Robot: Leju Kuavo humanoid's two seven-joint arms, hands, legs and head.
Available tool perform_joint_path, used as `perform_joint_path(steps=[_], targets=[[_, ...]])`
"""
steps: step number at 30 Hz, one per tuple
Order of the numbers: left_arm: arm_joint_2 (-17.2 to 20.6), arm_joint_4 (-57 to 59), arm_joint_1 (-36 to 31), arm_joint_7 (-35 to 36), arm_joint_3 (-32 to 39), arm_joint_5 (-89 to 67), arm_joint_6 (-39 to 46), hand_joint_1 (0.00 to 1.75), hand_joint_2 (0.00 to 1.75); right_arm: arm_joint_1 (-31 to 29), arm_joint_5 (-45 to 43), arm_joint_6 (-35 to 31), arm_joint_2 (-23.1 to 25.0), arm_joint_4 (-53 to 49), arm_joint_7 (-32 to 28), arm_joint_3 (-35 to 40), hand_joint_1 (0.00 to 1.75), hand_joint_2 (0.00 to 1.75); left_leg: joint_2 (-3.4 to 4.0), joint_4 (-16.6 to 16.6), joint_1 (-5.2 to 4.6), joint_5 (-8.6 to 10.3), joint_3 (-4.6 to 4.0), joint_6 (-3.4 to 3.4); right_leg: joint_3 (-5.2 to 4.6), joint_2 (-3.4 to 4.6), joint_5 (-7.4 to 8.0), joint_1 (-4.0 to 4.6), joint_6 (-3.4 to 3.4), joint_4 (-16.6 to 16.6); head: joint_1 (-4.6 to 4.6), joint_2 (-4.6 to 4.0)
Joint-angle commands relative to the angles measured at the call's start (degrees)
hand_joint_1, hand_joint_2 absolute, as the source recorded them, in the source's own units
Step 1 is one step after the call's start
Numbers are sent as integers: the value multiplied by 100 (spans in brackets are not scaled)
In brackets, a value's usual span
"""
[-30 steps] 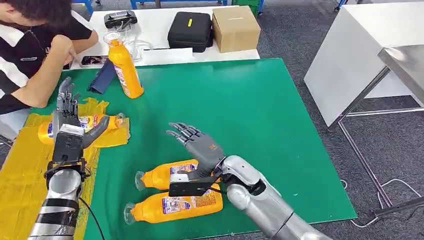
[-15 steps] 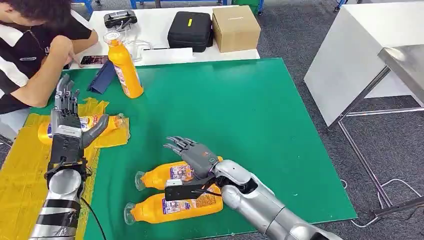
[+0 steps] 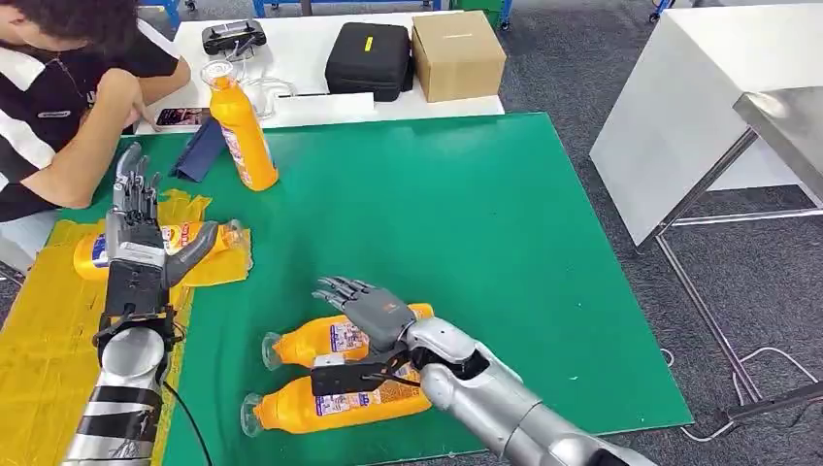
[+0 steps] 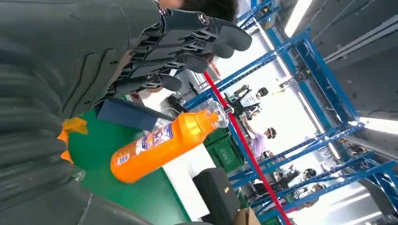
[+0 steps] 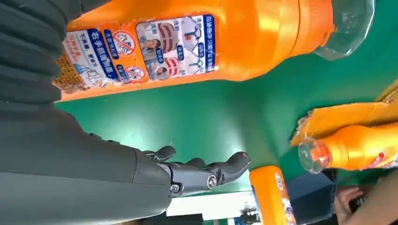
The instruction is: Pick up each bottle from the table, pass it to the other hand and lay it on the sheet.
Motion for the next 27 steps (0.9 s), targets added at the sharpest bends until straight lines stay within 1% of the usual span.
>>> perform_joint_path(steps=[1, 2, 6, 11, 13, 15, 16, 18, 19, 20, 21, 23, 24, 27], targets=[[-24, 508, -310, 41, -146, 58, 51, 0, 175, -597, 247, -14, 174, 1253, 245, 532, 0, 175, -13, 3, 8, -11, 29, -10, 30, -4, -10, 7, -15, 1, 0, 0], [-23, 509, -307, 42, -148, 59, 52, 0, 175, -616, 291, -22, 180, 1299, 284, 558, 0, 175, -11, -1, 5, -4, 16, -6, 18, -6, -5, 4, -9, -2, 2, 0], [-21, 513, -262, 48, -139, 65, 53, 0, 175, -757, 629, -74, 224, 1639, 569, 701, 0, 175, -12, 2, 9, -11, 29, -10, 30, -3, -10, 8, -13, -1, 2, 0], [-21, 513, -262, 48, -139, 65, 53, 0, 175, -757, 629, -74, 224, 1639, 569, 701, 0, 175, -10, -1, 4, -3, 12, -6, 14, -5, -4, 3, -8, -1, 0, 0], [-21, 513, -262, 48, -139, 65, 53, 0, 175, -757, 629, -74, 224, 1639, 569, 701, 0, 175, -14, 5, 9, -13, 30, -12, 31, -4, -14, 7, -16, 4, 2, 0], [-33, 509, -251, 49, -132, 68, 41, 0, 175, -795, 796, -114, 277, 1792, 729, 726, 0, 175, -16, 4, 8, -12, 28, -10, 30, -6, -13, 7, -15, 2, 2, 0], [-36, 515, -247, 51, -130, 70, 39, 0, 175, -806, 829, -121, 297, 1847, 744, 722, 0, 175, -15, 1, 5, -5, 16, -7, 18, -8, -7, 5, -11, 0, 0, 0], [-44, 537, -237, 53, -128, 73, 31, 0, 175, -834, 901, -135, 334, 1965, 788, 712, 0, 175, -18, 6, 11, -14, 31, -12, 34, -7, -14, 10, -16, 2, 2, 0], [-50, 547, -229, 56, -122, 78, 29, 0, 175, -851, 963, -137, 356, 2042, 813, 703, 0, 175, -12, 1, 5, -7, 19, -7, 21, -5, -8, 4, -10, 0, 0, 0], [-53, 557, -219, 57, -115, 83, 32, 0, 175, -867, 1016, -128, 360, 2081, 827, 725, 0, 175, -13, 2, 7, -11, 28, -9, 29, -4, -11, 6, -13, 1, 2, 0], [-54, 560, -214, 56, -112, 85, 31, 0, 175, -878, 1040, -120, 365, 2112, 835, 732, 0, 175, -10, -2, 3, -3, 14, -5, 15, -5, -4, 2, -7, -2, 0, 0], [-56, 562, -201, 56, -102, 92, 28, 0, 175, -900, 1118, -113, 377, 2169, 857, 746, 0, 175, -17, 3, 8, -11, 29, -10, 31, -8, -12, 6, -14, 1, 0, 0], [-58, 563, -190, 56, -95, 96, 31, 0, 175, -912, 1152, -115, 371, 2184, 873, 757, 0, 175, -12, -1, 6, -6, 19, -7, 21, -5, -6, 5, -9, -3, 0, 0], [-59, 556, -154, 58, -72, 106, 29, 0, 175, -942, 1314, -137, 363, 2221, 995, 831, 0, 175, -13, 1, 8, -11, 28, -9, 31, -4, -10, 7, -12, -2, 2, 0]])
